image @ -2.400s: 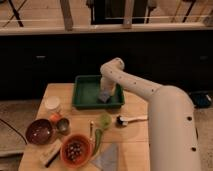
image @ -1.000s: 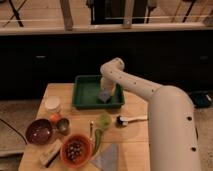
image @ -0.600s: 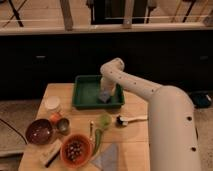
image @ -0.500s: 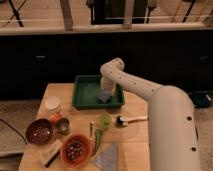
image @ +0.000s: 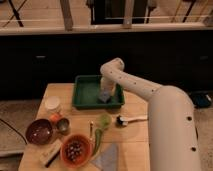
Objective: Wipe tray with sponge
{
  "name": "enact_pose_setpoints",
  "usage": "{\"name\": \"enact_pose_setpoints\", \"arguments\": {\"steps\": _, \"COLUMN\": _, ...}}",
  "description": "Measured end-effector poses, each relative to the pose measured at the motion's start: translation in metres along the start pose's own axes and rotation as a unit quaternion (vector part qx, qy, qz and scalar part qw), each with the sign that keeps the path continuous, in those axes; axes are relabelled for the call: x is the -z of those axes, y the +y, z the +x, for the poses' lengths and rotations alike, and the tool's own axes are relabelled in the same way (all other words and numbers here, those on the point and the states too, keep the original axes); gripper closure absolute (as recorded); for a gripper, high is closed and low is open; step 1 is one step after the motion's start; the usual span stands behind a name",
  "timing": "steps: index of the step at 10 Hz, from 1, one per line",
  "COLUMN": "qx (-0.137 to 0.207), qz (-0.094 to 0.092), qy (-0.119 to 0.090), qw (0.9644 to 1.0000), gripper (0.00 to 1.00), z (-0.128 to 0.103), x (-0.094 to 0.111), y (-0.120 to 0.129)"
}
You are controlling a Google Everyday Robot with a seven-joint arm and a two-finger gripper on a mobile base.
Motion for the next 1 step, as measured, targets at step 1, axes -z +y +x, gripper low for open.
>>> {"name": "enact_pose_setpoints", "arguments": {"steps": 1, "qx": 0.000, "qz": 0.000, "qy": 0.000, "qw": 1.0000, "gripper": 0.99, "z": -0.0001, "x": 0.0000, "y": 0.0000}}
